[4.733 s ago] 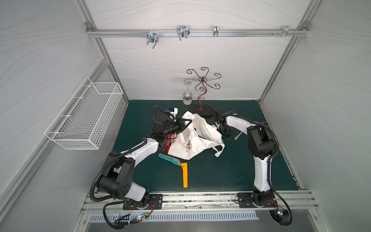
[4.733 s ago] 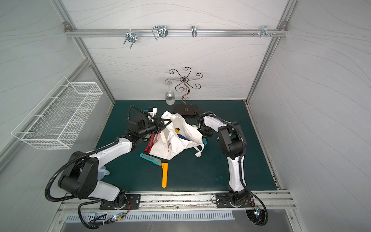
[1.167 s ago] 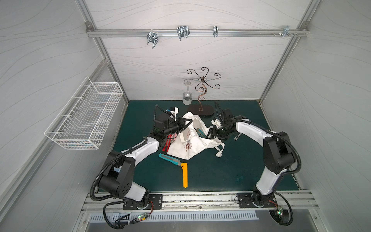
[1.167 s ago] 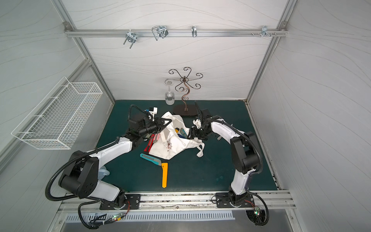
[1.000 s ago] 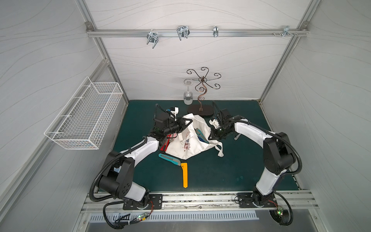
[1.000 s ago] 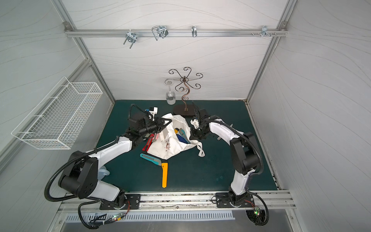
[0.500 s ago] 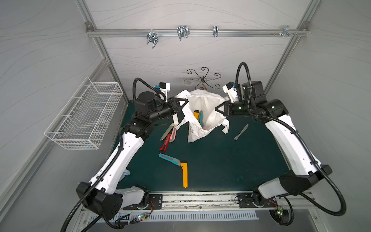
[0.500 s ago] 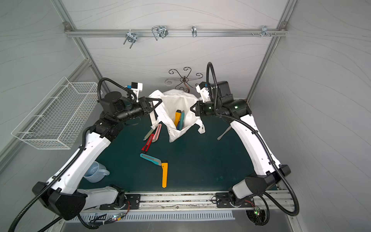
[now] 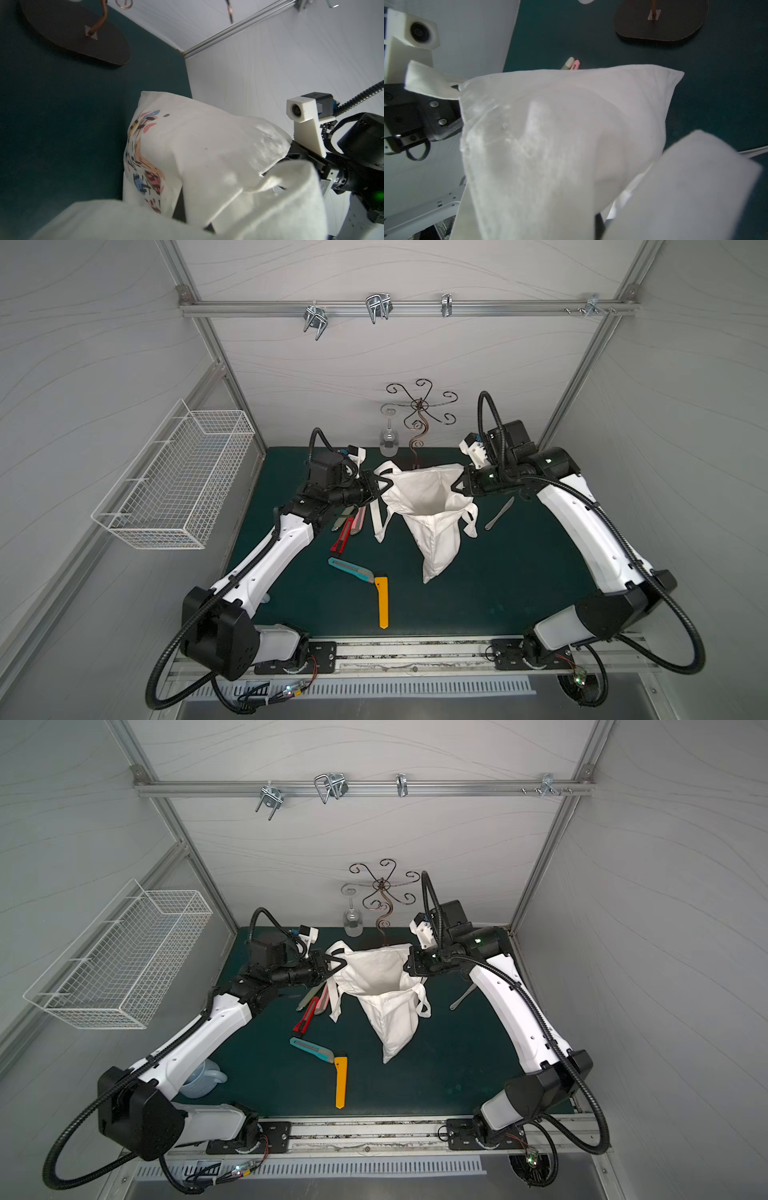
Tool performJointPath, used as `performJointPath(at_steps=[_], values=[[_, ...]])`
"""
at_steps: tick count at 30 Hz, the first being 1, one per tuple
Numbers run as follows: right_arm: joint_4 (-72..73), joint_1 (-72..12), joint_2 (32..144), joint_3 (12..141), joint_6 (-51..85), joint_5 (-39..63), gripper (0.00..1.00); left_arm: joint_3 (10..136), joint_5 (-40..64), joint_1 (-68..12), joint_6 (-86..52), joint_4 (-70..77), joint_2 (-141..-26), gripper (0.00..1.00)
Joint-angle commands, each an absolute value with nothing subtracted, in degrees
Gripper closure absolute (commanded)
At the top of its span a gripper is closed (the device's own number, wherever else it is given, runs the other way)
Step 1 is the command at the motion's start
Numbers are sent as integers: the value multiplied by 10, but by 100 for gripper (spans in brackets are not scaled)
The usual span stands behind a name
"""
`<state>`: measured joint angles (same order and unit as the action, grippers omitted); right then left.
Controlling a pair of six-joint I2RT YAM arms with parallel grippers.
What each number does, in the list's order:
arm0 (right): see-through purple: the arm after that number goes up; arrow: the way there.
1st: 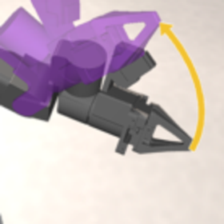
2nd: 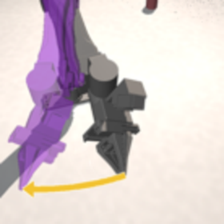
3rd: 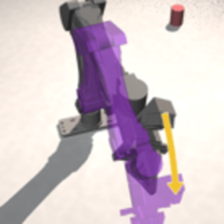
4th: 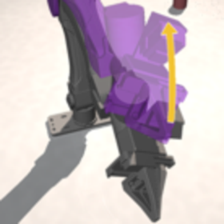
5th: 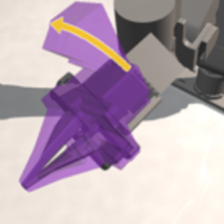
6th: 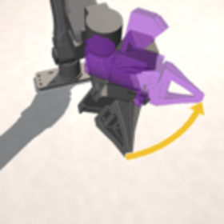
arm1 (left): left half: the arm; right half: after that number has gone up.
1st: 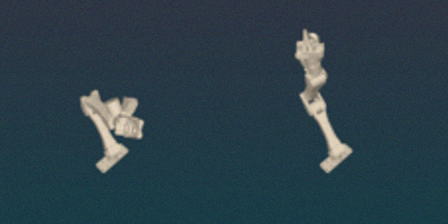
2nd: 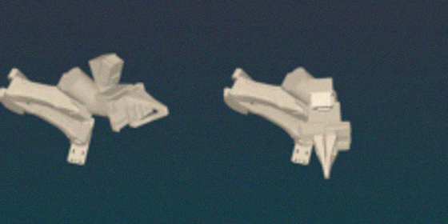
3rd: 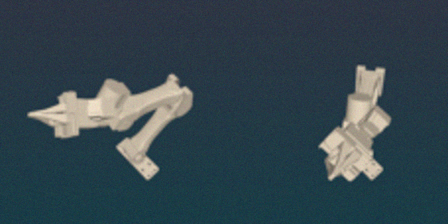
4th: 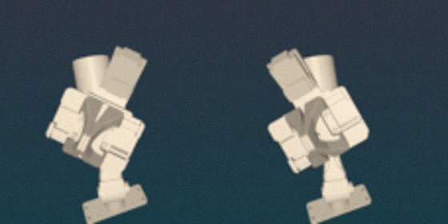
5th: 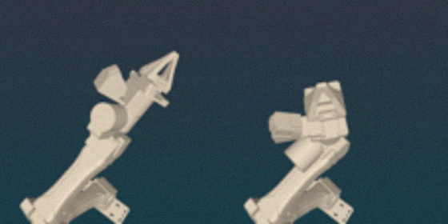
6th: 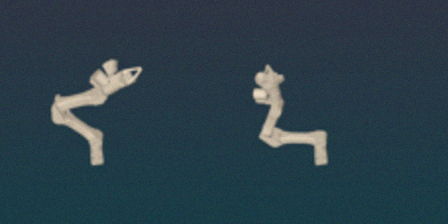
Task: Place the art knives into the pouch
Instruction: Adjust the pouch at the center of the board, then pick up the utility knife at the center of the board.
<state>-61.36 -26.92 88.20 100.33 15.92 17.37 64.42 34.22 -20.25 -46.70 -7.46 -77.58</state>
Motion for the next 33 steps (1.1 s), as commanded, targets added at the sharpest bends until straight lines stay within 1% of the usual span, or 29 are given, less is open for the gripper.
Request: performJointPath(at_steps=[1, 3, 5, 6, 7, 9, 13, 14, 17, 21, 25, 29, 33], values=[[-587, -265, 917, 984, 141, 147, 100, 643, 323, -192, -459, -26, -797, 100], [-573, -266, 936, 981, 141, 133, 100, 644, 323, -185, -457, -19, -809, 100], [-564, -267, 960, 987, 139, 125, 100, 659, 325, -176, -450, -26, -822, 96], [-559, -267, 975, 993, 139, 128, 100, 669, 332, -167, -448, -26, -830, 90], [-558, -266, 989, 1001, 136, 132, 100, 678, 335, -161, -446, -29, -836, 78], [-552, -267, 1010, 1009, 137, 128, 100, 697, 336, -147, -436, -46, -842, 59], [-537, -261, 1033, 1007, 137, 120, 100, 702, 336, -106, -433, -64, -827, 39], [-533, -257, 1035, 1005, 137, 119, 100, 701, 335, -92, -435, -69, -819, 36], [-523, -248, 1040, 1000, 140, 112, 100, 699, 307, -69, -430, -116, -799, 34], [-518, -234, 1045, 993, 141, 111, 100, 706, 252, -69, -385, -243, -789, 34], [-512, -226, 1042, 980, 141, 107, 100, 653, 216, -75, -364, -301, -756, 35], [-508, -223, 1039, 970, 141, 103, 100, 619, 164, -133, -343, -353, -725, 36], [-509, -223, 1034, 963, 139, 97, 100, 584, 130, -213, -356, -377, -718, 38]])
